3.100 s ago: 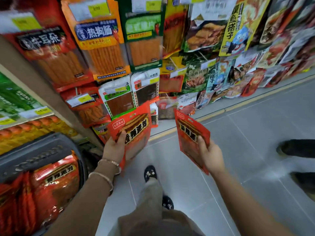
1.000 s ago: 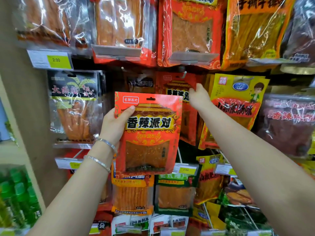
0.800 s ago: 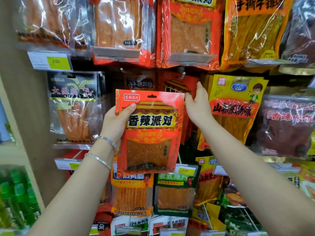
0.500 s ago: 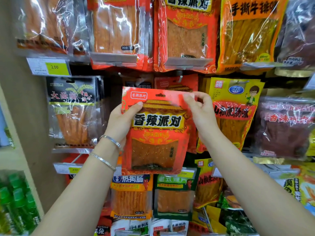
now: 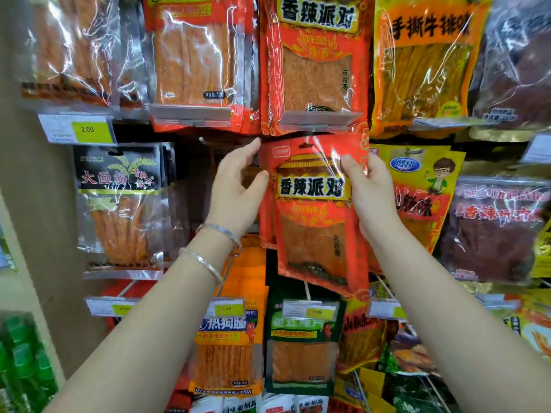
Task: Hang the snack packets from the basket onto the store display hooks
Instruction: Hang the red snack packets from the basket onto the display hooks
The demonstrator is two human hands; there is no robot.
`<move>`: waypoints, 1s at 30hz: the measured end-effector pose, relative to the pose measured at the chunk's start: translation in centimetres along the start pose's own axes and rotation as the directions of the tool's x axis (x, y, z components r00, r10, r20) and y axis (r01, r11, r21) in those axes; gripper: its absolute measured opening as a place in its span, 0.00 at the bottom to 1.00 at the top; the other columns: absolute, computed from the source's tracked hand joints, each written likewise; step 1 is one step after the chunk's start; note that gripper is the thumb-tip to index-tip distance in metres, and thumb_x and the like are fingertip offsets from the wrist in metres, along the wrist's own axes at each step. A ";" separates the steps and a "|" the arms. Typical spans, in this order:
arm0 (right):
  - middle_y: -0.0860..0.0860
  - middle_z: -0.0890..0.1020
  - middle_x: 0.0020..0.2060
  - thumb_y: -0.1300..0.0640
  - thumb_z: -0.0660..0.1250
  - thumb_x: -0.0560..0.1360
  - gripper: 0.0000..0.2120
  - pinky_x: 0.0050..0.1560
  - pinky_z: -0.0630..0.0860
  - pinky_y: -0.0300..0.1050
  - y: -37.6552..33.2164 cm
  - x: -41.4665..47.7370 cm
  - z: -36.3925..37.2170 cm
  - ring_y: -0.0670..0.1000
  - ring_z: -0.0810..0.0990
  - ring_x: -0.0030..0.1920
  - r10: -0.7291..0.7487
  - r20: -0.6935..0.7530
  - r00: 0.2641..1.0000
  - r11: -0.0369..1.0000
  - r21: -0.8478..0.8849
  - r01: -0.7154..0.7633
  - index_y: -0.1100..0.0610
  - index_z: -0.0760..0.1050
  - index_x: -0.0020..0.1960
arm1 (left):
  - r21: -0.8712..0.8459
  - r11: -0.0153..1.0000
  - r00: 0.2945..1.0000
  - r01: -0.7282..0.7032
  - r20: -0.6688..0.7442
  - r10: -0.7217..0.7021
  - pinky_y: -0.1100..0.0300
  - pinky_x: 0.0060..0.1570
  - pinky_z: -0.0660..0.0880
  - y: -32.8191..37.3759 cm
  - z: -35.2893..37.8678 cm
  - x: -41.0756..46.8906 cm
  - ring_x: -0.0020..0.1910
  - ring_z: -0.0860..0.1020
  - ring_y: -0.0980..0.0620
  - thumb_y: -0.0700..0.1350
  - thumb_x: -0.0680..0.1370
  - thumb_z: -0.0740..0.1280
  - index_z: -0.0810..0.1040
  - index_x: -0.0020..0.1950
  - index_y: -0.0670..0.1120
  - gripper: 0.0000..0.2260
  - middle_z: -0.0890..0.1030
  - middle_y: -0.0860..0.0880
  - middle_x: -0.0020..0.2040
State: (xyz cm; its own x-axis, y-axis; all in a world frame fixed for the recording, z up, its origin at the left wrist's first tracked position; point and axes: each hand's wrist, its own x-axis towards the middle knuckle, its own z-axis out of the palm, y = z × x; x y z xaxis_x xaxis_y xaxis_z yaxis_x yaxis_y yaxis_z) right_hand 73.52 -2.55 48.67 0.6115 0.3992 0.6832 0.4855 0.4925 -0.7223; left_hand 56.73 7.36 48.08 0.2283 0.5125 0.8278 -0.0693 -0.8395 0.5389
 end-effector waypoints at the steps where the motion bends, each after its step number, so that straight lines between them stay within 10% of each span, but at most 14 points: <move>1: 0.50 0.82 0.46 0.50 0.65 0.75 0.05 0.56 0.75 0.55 -0.1 0.2 0.0 0.54 0.80 0.51 0.016 -0.009 1.000 1.000 0.021 -0.016 0.50 0.77 0.47 | -0.026 1.000 0.999 -0.008 0.042 0.009 0.60 0.68 0.64 0.5 0.4 0.2 0.66 0.68 0.55 0.37 0.77 0.64 0.65 0.72 0.47 0.24 0.68 0.55 0.63; 12: 0.52 0.82 0.47 0.53 0.64 0.77 0.06 0.53 0.75 0.54 1.3 2.0 0.0 0.54 0.81 0.49 0.164 -0.042 0.985 0.986 0.006 -0.164 0.55 0.76 0.50 | -0.084 0.995 0.994 -0.045 0.095 0.053 0.50 0.69 0.64 0.8 2.4 1.0 0.68 0.64 0.56 0.42 0.76 0.64 0.61 0.73 0.57 0.27 0.63 0.58 0.64; 17: 0.63 0.78 0.48 0.51 0.64 0.77 0.17 0.49 0.71 0.54 3.3 1.6 -0.4 0.61 0.75 0.48 0.029 -0.074 0.997 0.969 -0.244 -0.046 0.65 0.72 0.54 | -0.158 0.987 0.998 0.023 -0.057 -0.032 0.44 0.62 0.69 -2.6 3.6 -0.4 0.64 0.71 0.47 0.41 0.70 0.66 0.69 0.61 0.53 0.20 0.70 0.54 0.59; 20: 0.52 0.73 0.53 0.53 0.68 0.75 0.22 0.52 0.73 0.46 4.4 0.4 -0.9 0.52 0.74 0.51 -0.063 -0.070 0.996 0.925 -0.379 0.031 0.58 0.66 0.65 | -0.094 0.988 0.992 0.124 0.006 -0.124 0.45 0.64 0.68 -5.8 4.4 -1.9 0.61 0.71 0.42 0.39 0.70 0.67 0.68 0.52 0.53 0.16 0.70 0.50 0.54; 30: 0.61 0.69 0.68 0.63 0.72 0.69 0.30 0.62 0.69 0.60 7.8 -4.0 -1.4 0.64 0.68 0.67 -0.441 0.284 0.852 0.358 -0.814 0.457 0.56 0.69 0.70 | 0.059 0.971 0.946 0.230 0.219 -0.238 0.56 0.70 0.61 -11.6 6.1 -3.6 0.69 0.64 0.51 0.35 0.75 0.61 0.63 0.71 0.48 0.25 0.66 0.49 0.70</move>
State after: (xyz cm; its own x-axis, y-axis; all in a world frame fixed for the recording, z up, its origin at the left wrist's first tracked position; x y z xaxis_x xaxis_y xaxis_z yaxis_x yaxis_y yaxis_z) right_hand 75.73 -1.43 40.16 0.1293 0.3427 0.9305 0.9620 -0.2708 -0.0339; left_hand 62.68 14.14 37.85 0.4454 0.6450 0.6210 0.0429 -0.7081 0.7048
